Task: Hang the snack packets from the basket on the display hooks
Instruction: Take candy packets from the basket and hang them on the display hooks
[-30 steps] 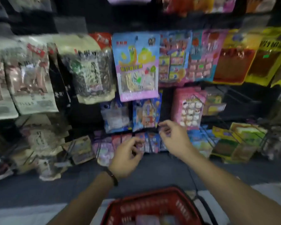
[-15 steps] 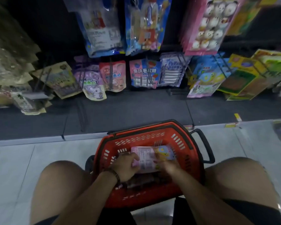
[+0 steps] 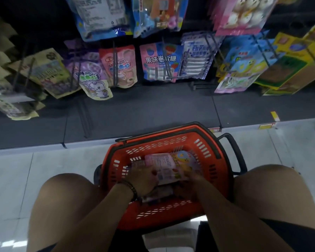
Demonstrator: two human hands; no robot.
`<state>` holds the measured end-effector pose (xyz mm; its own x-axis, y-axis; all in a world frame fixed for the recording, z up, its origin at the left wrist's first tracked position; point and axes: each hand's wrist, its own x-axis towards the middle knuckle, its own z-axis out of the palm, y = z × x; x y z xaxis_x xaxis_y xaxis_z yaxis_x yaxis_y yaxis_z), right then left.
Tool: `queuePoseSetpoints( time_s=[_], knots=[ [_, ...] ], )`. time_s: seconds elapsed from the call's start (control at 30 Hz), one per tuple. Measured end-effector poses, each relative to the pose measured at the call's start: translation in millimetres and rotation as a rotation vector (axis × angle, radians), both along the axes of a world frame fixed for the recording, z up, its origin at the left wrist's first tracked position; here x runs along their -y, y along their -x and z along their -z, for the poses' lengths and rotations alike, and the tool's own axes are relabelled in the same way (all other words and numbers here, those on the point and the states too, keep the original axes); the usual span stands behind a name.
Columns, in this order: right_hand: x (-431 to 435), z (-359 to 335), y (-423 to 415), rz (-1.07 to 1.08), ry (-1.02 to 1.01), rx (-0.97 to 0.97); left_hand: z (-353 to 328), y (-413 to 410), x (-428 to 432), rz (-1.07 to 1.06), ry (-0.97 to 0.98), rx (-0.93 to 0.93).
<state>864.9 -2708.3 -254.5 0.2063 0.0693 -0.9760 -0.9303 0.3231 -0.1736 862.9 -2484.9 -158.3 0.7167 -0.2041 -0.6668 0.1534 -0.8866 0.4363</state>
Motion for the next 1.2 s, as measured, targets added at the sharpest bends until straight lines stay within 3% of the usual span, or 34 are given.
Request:
queuePoseSetpoints(
  time_s=[0.2,0.33,0.5,0.6,0.77,1.0,1.2],
  knots=[
    [-9.0,3.7,-6.9,-0.04,-0.037,-0.018,6.2,3.3,-4.1,0.023,-0.004,-0.038],
    [-16.8,-2.7,-14.0,-0.063,0.136,0.123,5.7,1.8,-6.5,-0.031,0.003,0.013],
    [-11.2,-25.2,-13.0,-0.248,0.386,0.248,1.5,3.5,-10.4,-0.131,0.005,0.101],
    [-7.8,-41.4,-1.7,-0.162,0.467,0.329,-1.1,12.4,-14.2,-0.165,-0.008,0.111],
    [-9.8,-76.9,8.2,-0.25,0.412,0.538,-15.0,30.1,-13.5,-0.318,0.043,0.162],
    [-3.2,-123.5,32.4,-0.383,0.472,0.918,-50.3,39.5,-11.5,-0.527,0.226,0.259],
    [-0.4,-182.2,41.7,-0.228,0.39,1.068,-90.9,41.9,-10.1,-0.691,0.666,0.257]
  ],
)
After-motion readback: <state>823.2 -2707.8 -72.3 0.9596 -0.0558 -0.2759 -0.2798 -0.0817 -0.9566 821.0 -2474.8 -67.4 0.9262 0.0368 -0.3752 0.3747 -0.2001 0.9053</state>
